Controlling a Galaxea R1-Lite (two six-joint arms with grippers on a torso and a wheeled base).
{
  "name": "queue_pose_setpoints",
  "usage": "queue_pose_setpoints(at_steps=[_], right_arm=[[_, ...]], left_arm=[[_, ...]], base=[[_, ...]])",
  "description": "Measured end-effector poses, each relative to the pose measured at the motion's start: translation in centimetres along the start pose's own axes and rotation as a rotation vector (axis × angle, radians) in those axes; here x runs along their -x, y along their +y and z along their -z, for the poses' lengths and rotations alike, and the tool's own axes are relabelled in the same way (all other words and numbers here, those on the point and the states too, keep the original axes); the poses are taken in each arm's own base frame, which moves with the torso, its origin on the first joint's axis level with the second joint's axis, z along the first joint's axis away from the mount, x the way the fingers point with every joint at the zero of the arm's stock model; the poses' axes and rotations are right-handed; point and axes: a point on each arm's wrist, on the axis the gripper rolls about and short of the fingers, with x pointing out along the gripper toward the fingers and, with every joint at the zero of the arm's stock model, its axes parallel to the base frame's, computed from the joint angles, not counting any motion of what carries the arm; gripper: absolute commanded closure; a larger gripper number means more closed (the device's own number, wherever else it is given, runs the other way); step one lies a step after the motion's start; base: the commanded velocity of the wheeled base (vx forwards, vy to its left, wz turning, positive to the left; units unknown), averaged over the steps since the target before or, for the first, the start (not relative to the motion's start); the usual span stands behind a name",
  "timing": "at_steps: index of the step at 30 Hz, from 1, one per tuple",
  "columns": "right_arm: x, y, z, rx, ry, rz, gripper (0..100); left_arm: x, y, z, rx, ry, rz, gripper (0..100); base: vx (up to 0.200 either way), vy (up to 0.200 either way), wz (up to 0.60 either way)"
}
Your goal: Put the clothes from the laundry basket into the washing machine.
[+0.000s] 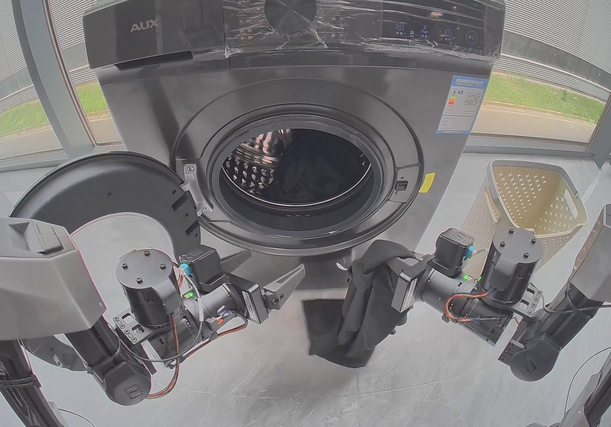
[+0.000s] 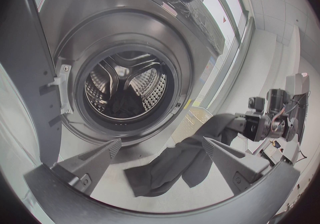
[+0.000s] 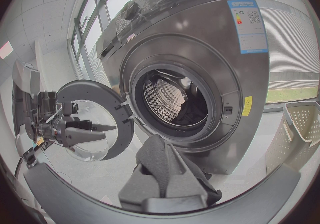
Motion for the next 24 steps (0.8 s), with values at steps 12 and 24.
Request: queue_pose_setpoints(at_steps=[12, 24], right_arm=[[0.9, 0.6, -1.5, 0.012, -0.048, -0.083, 100], [2.3, 1.7, -2.2, 0.017, -0.073, -0.188, 100]], left_arm=[[-0.7, 1.0, 2.7, -0.008, 0.098, -0.025, 0], [-2.3, 1.7, 4.1, -0.010, 0.123, -0.040, 0]], base=[[0.000, 0.000, 0.00], [0.000, 0.000, 0.00]])
